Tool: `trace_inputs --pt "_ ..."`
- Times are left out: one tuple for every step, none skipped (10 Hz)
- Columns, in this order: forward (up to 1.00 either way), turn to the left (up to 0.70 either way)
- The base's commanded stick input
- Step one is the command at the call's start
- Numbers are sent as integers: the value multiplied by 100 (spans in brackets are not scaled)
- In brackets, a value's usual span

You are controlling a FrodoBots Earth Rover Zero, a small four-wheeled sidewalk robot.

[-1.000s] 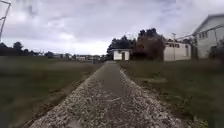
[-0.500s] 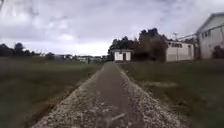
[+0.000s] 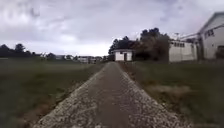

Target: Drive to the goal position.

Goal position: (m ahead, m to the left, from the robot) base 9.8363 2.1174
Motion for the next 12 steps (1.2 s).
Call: trace_inputs --pt "100 0" --pt "100 0" --pt "100 0" --pt "100 0" --pt "100 0" --pt "100 0" --pt "100 0" --pt "100 0" --pt "100 7" --pt "100 14" --pt "100 31" --pt "100 18"
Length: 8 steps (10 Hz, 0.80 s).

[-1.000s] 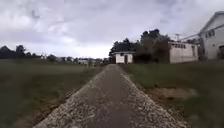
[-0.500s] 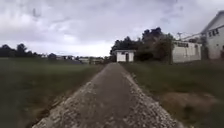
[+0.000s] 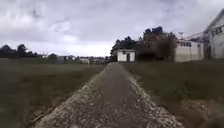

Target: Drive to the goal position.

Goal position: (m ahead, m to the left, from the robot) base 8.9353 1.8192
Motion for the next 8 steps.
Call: trace_inputs --pt "100 0" --pt "100 0" --pt "100 0" --pt "100 0" --pt "100 0" --pt "100 0" --pt "100 0" --pt "100 0"
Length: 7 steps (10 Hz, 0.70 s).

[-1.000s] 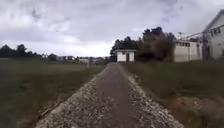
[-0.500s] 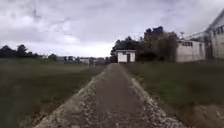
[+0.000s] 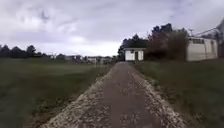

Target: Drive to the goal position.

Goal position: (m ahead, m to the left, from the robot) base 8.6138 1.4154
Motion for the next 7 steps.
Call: trace_inputs --pt "100 0" --pt "100 -2" --pt "100 -5" --pt "100 -10" --pt "100 -26" --pt "100 -39" --pt "100 -23"
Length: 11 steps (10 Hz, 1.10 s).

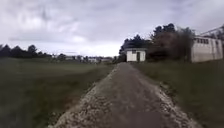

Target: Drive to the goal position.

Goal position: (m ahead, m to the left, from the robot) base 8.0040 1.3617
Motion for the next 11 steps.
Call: trace_inputs --pt "100 -8" --pt "100 -3" --pt "100 -1" --pt "100 0" --pt "100 0" --pt "100 0" --pt "100 0" --pt "100 0" --pt "100 0" --pt "100 0" --pt "100 0"
